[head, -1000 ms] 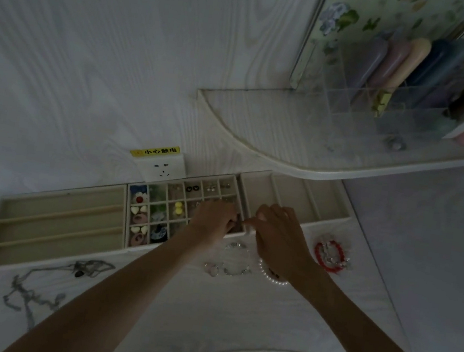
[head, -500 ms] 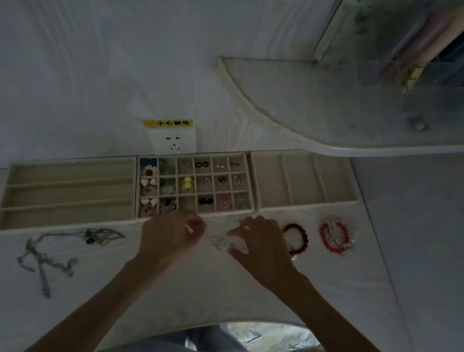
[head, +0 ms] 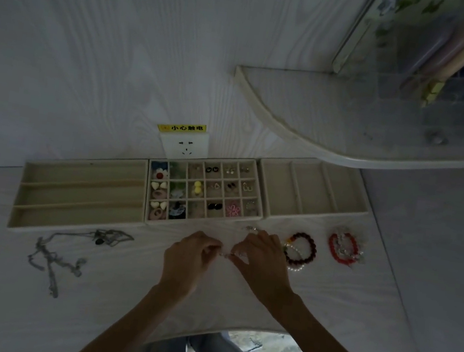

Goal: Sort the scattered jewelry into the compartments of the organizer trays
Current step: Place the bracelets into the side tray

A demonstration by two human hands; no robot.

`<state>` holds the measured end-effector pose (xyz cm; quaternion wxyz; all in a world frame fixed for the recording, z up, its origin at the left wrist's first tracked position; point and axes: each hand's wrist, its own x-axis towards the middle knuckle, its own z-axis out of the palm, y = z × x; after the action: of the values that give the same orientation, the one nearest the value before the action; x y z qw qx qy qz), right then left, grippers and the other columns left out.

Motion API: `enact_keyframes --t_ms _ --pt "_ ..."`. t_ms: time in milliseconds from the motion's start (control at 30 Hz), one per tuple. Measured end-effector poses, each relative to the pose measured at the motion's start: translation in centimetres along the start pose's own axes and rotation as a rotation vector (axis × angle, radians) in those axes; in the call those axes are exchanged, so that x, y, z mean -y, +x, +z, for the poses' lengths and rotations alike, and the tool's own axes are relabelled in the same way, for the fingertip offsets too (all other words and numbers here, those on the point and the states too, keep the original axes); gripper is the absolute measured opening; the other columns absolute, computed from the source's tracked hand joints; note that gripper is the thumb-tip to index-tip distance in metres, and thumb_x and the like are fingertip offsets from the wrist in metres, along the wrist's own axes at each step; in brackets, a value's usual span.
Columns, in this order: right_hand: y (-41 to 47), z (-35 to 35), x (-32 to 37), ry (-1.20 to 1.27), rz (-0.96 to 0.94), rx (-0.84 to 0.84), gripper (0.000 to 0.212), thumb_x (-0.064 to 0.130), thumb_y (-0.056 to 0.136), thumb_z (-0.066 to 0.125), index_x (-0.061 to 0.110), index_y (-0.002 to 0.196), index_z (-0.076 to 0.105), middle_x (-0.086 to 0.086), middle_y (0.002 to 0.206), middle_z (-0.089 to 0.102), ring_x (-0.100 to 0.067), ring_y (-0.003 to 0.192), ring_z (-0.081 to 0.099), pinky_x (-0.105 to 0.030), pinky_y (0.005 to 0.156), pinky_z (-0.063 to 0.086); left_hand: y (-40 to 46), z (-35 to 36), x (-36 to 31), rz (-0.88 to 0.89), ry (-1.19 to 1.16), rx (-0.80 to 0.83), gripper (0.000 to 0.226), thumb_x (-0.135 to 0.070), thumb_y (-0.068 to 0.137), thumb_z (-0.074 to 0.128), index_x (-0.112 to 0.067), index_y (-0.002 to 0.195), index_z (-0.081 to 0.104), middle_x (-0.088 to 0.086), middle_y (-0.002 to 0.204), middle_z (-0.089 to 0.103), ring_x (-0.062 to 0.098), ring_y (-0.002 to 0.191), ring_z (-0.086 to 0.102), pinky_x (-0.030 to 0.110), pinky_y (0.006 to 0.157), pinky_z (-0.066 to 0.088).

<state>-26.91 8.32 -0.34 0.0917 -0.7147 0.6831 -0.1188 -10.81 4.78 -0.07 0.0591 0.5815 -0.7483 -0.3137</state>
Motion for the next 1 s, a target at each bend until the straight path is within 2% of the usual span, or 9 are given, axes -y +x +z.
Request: enact_keyframes --t_ms 167,300,500,567,767,1000 --pt "0.9 -1.9 -1.3 0.088 0.105 -0.106 0.01 0.034 0.07 0.076 0.028 0.065 0.07 0.009 0.063 0.063 -0.013 0.062 0.055 -0.023 0.067 0.028 0.2 -0.3 0.5 -0.021 -0.026 -0.022 0.012 -0.038 0.089 0.058 -0.036 0.096 0.067 -0.016 0.097 0.065 -0.001 0.084 0.061 0.02 0.071 0.047" --pt "5.1 -4.7 -3.4 0.066 0.167 -0.189 0.009 0.028 0.076 0.075 0.023 0.069 0.073 0.004 0.063 0.064 -0.015 0.063 0.051 -0.022 0.069 0.02 0.1 -0.5 0.8 -0.032 -0.072 -0.015 0.011 -0.037 0.088 0.061 -0.035 0.096 0.068 -0.016 0.095 0.066 -0.001 0.084 0.061 0.024 0.074 0.05" --pt "9.0 -4.4 -3.9 -0.082 0.033 0.103 0.017 0.034 0.086 0.063 0.023 0.089 0.075 -0.001 0.082 0.07 -0.02 0.083 0.057 -0.029 0.08 0.028 0.1 -0.6 0.9 -0.061 -0.072 -0.01 0.013 -0.039 0.088 0.059 -0.036 0.097 0.068 -0.016 0.096 0.067 -0.002 0.085 0.061 0.021 0.074 0.049" --pt "9.5 -3.9 -3.9 -0.137 0.022 0.153 0.018 0.035 0.087 0.061 0.025 0.09 0.075 0.0 0.085 0.071 -0.019 0.084 0.058 -0.029 0.082 0.029 0.1 -0.6 1.1 -0.074 -0.076 -0.002 0.014 -0.04 0.088 0.059 -0.036 0.097 0.069 -0.016 0.096 0.067 -0.001 0.086 0.061 0.021 0.074 0.048" --pt "9.7 -3.6 -3.7 -0.157 0.049 0.113 0.011 0.025 0.082 0.066 0.021 0.08 0.076 -0.001 0.08 0.072 -0.021 0.079 0.06 -0.031 0.083 0.031 -0.2 -0.8 1.5 -0.099 -0.079 -0.006 0.013 -0.039 0.087 0.06 -0.036 0.096 0.069 -0.017 0.095 0.068 0.0 0.088 0.061 0.02 0.073 0.046" --pt "9.5 -3.5 -3.2 -0.241 0.02 0.102 0.016 0.017 0.082 0.062 0.019 0.073 0.075 -0.002 0.067 0.067 -0.019 0.067 0.056 -0.028 0.07 0.02 0.1 -1.0 1.4 -0.057 -0.069 0.024 0.015 -0.041 0.089 0.058 -0.036 0.095 0.071 -0.018 0.097 0.068 -0.003 0.086 0.06 0.019 0.072 0.046"
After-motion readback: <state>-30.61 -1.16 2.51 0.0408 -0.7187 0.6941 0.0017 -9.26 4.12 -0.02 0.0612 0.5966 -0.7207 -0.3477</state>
